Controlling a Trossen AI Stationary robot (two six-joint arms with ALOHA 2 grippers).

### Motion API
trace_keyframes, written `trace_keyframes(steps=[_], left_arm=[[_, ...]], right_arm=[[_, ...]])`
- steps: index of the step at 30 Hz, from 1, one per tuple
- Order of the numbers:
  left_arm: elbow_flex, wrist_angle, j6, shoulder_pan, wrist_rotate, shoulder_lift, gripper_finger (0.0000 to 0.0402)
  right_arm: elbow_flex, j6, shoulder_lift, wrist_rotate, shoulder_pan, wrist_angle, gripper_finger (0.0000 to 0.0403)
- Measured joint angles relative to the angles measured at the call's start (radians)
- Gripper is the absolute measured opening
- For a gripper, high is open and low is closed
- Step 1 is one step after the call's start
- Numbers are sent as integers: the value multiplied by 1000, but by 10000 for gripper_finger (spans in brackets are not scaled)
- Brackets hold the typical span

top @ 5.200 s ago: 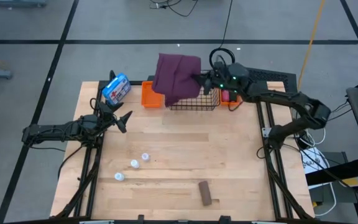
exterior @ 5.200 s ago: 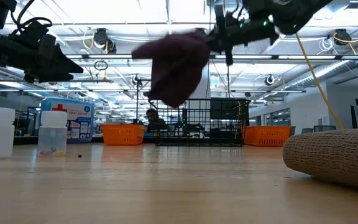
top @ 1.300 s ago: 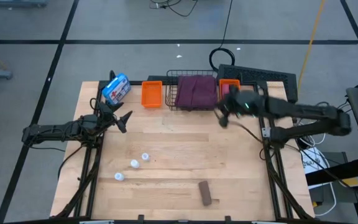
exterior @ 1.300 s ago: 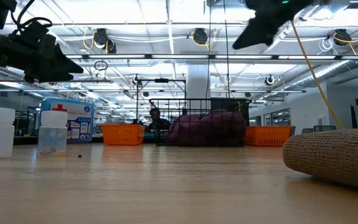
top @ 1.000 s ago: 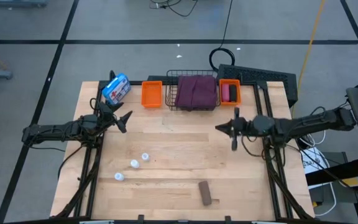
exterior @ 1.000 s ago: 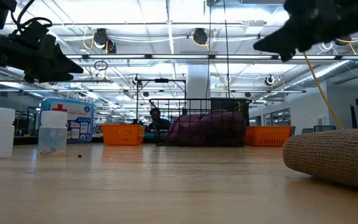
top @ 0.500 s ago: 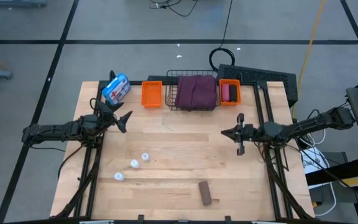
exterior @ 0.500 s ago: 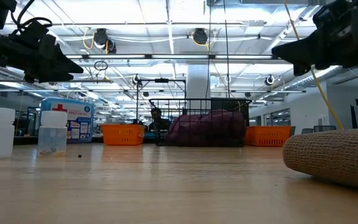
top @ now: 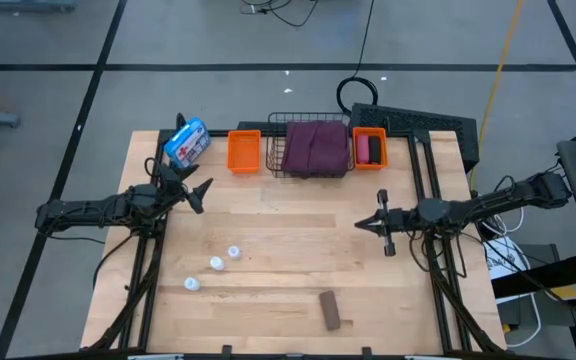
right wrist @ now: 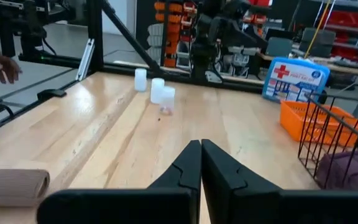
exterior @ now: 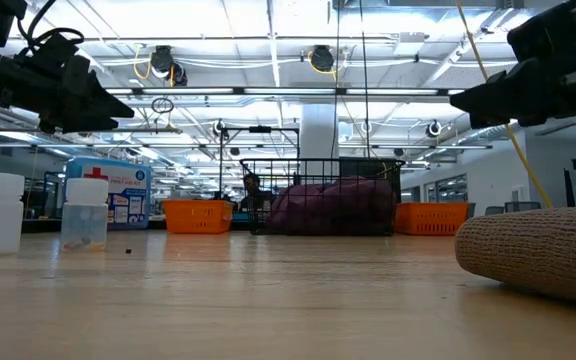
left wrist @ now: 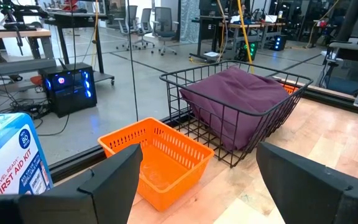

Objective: Pick & place medical supplies in basket/bin
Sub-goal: Put the bottom white pill bottle into the left orange bin

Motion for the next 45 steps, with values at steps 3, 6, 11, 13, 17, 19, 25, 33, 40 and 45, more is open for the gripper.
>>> trace_keyframes(steps=[3, 6, 11, 13, 17, 19, 25, 33, 40, 45], left_arm=[[0, 0, 0, 0, 0, 0, 324], [0, 0, 0, 0, 0, 0, 324], [0, 4, 0, 0, 0, 0, 324], [0, 25, -4, 0, 0, 0, 324], [0, 107, -39, 0, 0, 0, 324], [0, 154, -76, 0, 0, 0, 324], [0, 186, -112, 0, 0, 0, 324], [0, 186, -144, 0, 0, 0, 324], [0, 187, -293, 0, 0, 0, 324], [0, 187, -325, 0, 0, 0, 324]], right_arm=[[0, 32, 1, -1, 0, -20, 1], [-1, 64, 1, -37, 0, -33, 1], [-1, 68, 1, -48, 0, -31, 1], [-1, 68, 1, -44, 0, -31, 1], [-2, 76, 1, -24, 0, -29, 1], [-2, 76, 1, -23, -1, -31, 1], [-2, 39, -52, 3, -1, -85, 0], [-2, 31, -232, 1, -1, -300, 0], [-2, -3, -402, 3, -1, -437, 0], [-2, -20, -497, 8, -1, -531, 0]])
